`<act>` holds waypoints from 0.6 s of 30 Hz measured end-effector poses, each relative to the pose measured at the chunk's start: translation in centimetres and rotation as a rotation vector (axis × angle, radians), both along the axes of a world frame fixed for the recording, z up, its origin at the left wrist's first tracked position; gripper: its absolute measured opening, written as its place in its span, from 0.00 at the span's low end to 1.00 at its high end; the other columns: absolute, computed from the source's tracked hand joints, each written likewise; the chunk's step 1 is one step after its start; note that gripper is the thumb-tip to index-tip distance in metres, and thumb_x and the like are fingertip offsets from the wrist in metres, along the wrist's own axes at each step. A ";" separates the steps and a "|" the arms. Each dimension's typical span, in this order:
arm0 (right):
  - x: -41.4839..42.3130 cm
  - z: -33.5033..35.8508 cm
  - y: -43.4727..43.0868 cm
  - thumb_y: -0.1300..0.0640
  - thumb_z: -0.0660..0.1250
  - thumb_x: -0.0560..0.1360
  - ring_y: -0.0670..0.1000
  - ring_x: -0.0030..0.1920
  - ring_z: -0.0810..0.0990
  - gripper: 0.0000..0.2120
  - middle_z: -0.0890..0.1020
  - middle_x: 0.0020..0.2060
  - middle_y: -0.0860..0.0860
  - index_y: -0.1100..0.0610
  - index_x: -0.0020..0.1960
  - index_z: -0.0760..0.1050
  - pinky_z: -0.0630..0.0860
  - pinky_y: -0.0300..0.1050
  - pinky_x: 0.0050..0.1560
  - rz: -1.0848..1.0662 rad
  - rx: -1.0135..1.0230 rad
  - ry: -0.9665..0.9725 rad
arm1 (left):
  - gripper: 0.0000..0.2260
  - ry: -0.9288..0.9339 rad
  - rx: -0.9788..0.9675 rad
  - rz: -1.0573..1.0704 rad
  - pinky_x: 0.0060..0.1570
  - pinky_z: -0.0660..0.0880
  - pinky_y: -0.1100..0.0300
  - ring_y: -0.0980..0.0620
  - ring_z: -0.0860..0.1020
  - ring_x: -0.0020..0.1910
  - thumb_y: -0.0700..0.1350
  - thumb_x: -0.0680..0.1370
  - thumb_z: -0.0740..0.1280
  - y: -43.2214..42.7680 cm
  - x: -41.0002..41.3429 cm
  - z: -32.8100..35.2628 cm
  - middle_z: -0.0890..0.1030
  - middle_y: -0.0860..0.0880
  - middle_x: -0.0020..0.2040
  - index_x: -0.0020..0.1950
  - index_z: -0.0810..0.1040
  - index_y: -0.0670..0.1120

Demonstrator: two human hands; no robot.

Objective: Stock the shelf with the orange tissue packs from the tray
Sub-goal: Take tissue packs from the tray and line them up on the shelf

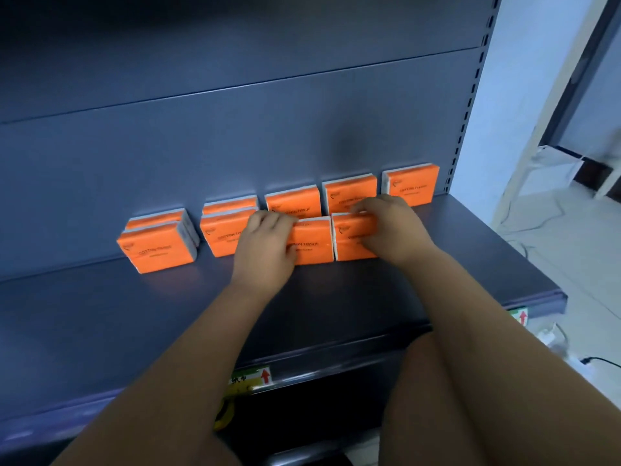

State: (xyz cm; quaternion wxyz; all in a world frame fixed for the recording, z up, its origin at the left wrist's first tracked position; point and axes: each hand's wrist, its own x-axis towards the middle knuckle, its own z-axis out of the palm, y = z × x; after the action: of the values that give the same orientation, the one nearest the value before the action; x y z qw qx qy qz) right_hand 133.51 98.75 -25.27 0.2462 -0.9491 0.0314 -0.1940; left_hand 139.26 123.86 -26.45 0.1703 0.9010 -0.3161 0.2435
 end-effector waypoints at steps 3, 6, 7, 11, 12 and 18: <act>0.8 0.1 0.4 0.69 0.73 0.64 0.60 0.60 0.76 0.28 0.81 0.55 0.53 0.52 0.61 0.81 0.77 0.56 0.56 -0.056 -0.058 -0.061 | 0.21 -0.051 0.055 0.049 0.62 0.74 0.44 0.40 0.73 0.63 0.40 0.72 0.73 -0.4 1.0 -0.1 0.80 0.46 0.60 0.65 0.80 0.44; 1.9 -0.3 0.5 0.70 0.71 0.62 0.62 0.58 0.76 0.28 0.82 0.54 0.54 0.54 0.61 0.81 0.75 0.53 0.55 -0.085 -0.127 -0.111 | 0.20 -0.100 0.083 0.079 0.62 0.74 0.43 0.39 0.73 0.64 0.41 0.72 0.73 -0.6 1.8 -0.1 0.80 0.45 0.60 0.64 0.80 0.44; 2.3 -0.4 0.5 0.70 0.71 0.62 0.62 0.58 0.76 0.28 0.82 0.54 0.54 0.55 0.61 0.81 0.74 0.53 0.55 -0.091 -0.153 -0.128 | 0.19 -0.111 0.085 0.084 0.61 0.75 0.43 0.38 0.73 0.64 0.41 0.73 0.73 -0.7 2.1 -0.2 0.80 0.44 0.60 0.64 0.80 0.44; 4.1 -0.9 0.3 0.71 0.68 0.60 0.62 0.58 0.77 0.28 0.81 0.54 0.53 0.55 0.58 0.81 0.75 0.54 0.57 -0.073 -0.229 -0.199 | 0.19 -0.134 0.107 0.096 0.63 0.74 0.42 0.36 0.73 0.65 0.40 0.73 0.72 -0.7 3.5 -0.3 0.80 0.42 0.60 0.64 0.80 0.43; 4.5 -1.0 0.1 0.71 0.68 0.60 0.62 0.58 0.77 0.28 0.81 0.55 0.53 0.55 0.58 0.81 0.76 0.55 0.58 -0.065 -0.241 -0.209 | 0.18 -0.133 0.111 0.102 0.65 0.73 0.42 0.36 0.73 0.66 0.40 0.73 0.71 -0.7 3.8 -0.3 0.80 0.42 0.61 0.63 0.80 0.42; 5.7 -1.8 -0.2 0.71 0.67 0.65 0.61 0.73 0.71 0.29 0.81 0.63 0.53 0.55 0.64 0.78 0.63 0.61 0.76 -0.101 -0.291 -0.180 | 0.17 -0.133 0.116 0.126 0.71 0.69 0.43 0.35 0.72 0.69 0.38 0.74 0.70 -1.2 5.0 -0.6 0.80 0.39 0.64 0.63 0.79 0.39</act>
State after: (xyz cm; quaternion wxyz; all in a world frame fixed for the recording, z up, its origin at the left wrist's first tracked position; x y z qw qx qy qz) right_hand 139.25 98.54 -27.05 0.0978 -0.9508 0.0283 -0.2927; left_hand 144.24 122.65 -27.07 0.0807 0.9092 -0.2833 0.2942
